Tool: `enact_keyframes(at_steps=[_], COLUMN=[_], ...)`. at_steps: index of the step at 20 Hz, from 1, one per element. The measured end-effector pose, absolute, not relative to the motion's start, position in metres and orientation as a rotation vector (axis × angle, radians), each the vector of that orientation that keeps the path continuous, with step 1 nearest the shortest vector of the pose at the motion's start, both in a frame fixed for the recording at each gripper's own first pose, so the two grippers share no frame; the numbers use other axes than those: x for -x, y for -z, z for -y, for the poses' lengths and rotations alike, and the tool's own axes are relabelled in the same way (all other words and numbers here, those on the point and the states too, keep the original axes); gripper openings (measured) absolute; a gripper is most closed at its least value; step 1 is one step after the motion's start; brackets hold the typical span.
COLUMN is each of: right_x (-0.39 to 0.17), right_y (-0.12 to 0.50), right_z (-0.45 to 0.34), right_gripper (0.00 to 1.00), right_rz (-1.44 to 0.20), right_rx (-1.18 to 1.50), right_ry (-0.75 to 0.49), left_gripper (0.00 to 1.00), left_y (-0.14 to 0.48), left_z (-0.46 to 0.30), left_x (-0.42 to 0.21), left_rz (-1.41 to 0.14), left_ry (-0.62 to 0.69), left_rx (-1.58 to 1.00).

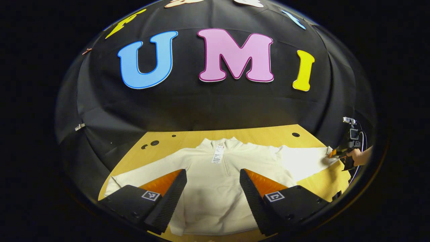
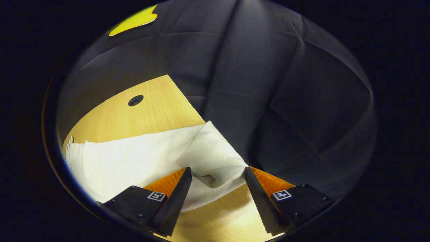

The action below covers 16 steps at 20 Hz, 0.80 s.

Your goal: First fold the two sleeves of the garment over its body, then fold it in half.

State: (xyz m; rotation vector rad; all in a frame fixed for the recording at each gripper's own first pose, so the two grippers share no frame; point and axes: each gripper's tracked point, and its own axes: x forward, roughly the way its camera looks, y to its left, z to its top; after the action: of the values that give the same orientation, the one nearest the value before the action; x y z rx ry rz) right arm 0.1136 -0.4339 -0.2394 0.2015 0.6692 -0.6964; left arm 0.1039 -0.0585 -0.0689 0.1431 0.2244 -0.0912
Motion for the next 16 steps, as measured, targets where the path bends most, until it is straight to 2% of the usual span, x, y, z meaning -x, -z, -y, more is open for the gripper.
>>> enact_keyframes(at_steps=[2,4,7,8,9,11,16], right_x=[-0.112,-0.103,-0.104,-0.104,-0.104,-0.1,-0.106], right_y=[0.234,0.232,0.227,0.227,0.224,0.218,0.188], right_z=[0.439,0.442,0.444,0.445,0.444,0.435,0.423], right_gripper=[0.91,0.78,0.36,0.36,0.21,0.09,0.08], right_rz=[-0.66,-0.655,-0.652,-0.649,-0.648,-0.645,-0.575], right_rx=[-0.222,-0.222,-0.199,-0.198,-0.189,-0.188,-0.199], right_ry=[0.695,0.681,0.656,0.656,0.643,0.597,0.581], left_gripper=[0.98,0.98,0.97,0.98,0.98,0.98,0.96], left_y=[0.069,0.069,0.072,0.071,0.071,0.071,0.072], left_z=[0.06,0.06,0.058,0.057,0.058,0.055,0.041], left_x=[-0.104,-0.103,-0.102,-0.102,-0.101,-0.096,-0.089], left_rz=[-0.226,-0.228,-0.239,-0.242,-0.242,-0.241,-0.239], left_ry=[0.093,0.093,0.081,0.077,0.075,0.069,0.05], left_rx=[-0.146,-0.148,-0.163,-0.164,-0.164,-0.161,-0.139])
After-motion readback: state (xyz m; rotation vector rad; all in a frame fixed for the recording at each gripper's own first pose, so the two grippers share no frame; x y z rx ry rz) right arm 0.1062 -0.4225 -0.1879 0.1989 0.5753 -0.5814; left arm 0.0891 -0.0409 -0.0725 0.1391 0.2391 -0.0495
